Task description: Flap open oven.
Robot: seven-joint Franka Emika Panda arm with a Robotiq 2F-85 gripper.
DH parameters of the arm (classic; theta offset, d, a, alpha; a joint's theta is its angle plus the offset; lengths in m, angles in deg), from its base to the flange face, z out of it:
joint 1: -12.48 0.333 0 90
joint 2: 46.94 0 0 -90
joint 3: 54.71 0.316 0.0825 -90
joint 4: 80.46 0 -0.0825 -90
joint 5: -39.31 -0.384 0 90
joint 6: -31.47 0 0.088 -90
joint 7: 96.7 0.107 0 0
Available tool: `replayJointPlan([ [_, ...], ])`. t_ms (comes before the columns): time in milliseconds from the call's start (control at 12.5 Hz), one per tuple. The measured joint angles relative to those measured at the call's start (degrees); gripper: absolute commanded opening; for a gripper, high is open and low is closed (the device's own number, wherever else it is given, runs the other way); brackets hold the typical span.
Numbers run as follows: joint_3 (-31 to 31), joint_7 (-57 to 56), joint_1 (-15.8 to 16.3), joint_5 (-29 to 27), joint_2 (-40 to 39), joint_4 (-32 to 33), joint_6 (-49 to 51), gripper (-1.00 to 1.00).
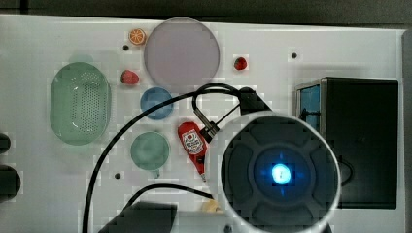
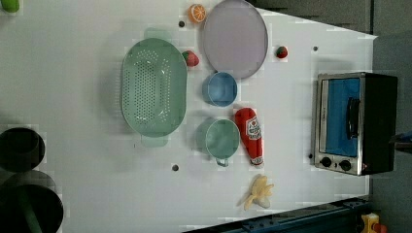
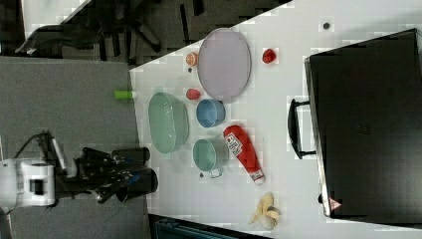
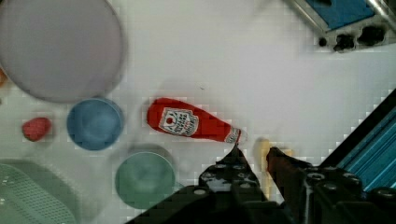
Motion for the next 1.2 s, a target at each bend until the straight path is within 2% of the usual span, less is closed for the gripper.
replayJointPlan([
  [240, -0.40, -1.90, -0.09, 0.19, 0.17, 3.53, 0.14, -0.65],
  [400, -1.53, -7.37, -0.17, 0.11, -0.46, 5.20, -2.40, -0.65],
  [560, -4.14, -14.79, 0.00, 0.73, -1.29, 7.44, -8.02, -0.65],
  [720, -7.49, -22.99, -0.31, 4.17, -2.92, 9.57, -14.71, -0.65],
  [1200, -15.86, -45.17, -2.25, 6.87, -8.37, 16.39, -31.94, -0.65],
])
